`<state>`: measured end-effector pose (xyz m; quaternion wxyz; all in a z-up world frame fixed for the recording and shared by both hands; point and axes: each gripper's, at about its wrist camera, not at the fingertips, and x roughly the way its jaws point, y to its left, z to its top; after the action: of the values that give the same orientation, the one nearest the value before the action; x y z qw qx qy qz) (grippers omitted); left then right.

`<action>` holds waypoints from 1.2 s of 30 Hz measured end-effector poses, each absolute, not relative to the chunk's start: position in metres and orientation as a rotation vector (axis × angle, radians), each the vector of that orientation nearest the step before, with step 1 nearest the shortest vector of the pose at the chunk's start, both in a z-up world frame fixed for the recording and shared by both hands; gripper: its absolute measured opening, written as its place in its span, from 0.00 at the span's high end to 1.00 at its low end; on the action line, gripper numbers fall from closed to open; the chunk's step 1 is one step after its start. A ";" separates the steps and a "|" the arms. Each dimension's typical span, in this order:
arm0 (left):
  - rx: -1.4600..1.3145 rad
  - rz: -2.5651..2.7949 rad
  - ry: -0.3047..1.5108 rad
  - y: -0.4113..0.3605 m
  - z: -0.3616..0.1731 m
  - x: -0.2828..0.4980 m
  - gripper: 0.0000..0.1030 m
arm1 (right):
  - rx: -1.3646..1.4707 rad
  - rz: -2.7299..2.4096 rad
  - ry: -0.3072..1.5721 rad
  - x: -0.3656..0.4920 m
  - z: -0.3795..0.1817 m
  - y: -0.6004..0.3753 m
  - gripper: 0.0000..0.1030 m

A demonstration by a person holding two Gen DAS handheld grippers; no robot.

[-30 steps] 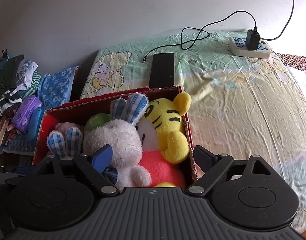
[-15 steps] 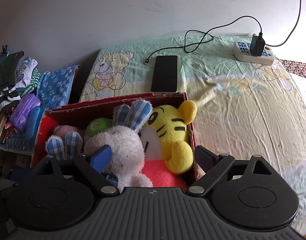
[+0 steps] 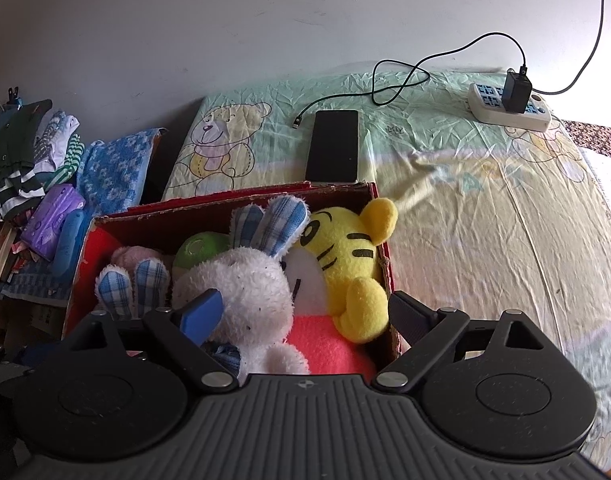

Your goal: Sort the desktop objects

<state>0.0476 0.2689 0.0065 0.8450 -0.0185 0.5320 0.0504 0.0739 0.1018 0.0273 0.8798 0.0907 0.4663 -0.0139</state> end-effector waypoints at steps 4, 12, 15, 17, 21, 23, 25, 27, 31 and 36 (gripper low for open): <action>-0.012 0.076 1.140 0.267 0.002 0.045 0.03 | 0.184 -0.024 0.974 0.070 0.025 0.104 0.11; 0.001 0.078 1.167 0.270 0.006 0.050 0.04 | 0.178 -0.024 1.003 0.068 0.022 0.106 0.11; 0.012 0.072 1.183 0.272 0.009 0.056 0.04 | 0.181 -0.021 1.019 0.073 0.026 0.105 0.11; 0.029 0.075 1.180 0.272 0.012 0.059 0.03 | 0.181 -0.030 1.025 0.076 0.028 0.105 0.11; 0.025 0.054 1.197 0.275 0.016 0.064 0.03 | 0.154 -0.030 1.058 0.086 0.031 0.107 0.11; 0.025 0.050 1.200 0.276 0.016 0.064 0.02 | 0.158 -0.024 1.070 0.087 0.033 0.108 0.11; 0.023 0.044 1.205 0.277 0.015 0.064 0.02 | 0.155 -0.018 1.081 0.088 0.033 0.108 0.11; 0.013 0.035 1.206 0.280 0.014 0.061 0.02 | 0.162 -0.017 1.096 0.088 0.031 0.107 0.11; -0.009 0.026 1.215 0.284 0.009 0.058 0.03 | 0.164 -0.018 1.118 0.080 0.024 0.106 0.11; -0.008 0.025 1.207 0.285 0.006 0.053 0.03 | 0.166 -0.035 1.112 0.073 0.022 0.102 0.11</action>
<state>0.0528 0.2847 0.0062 0.8233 -0.0036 0.5675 0.0116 0.0728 0.1019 0.0222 0.8461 0.0788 0.5269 -0.0166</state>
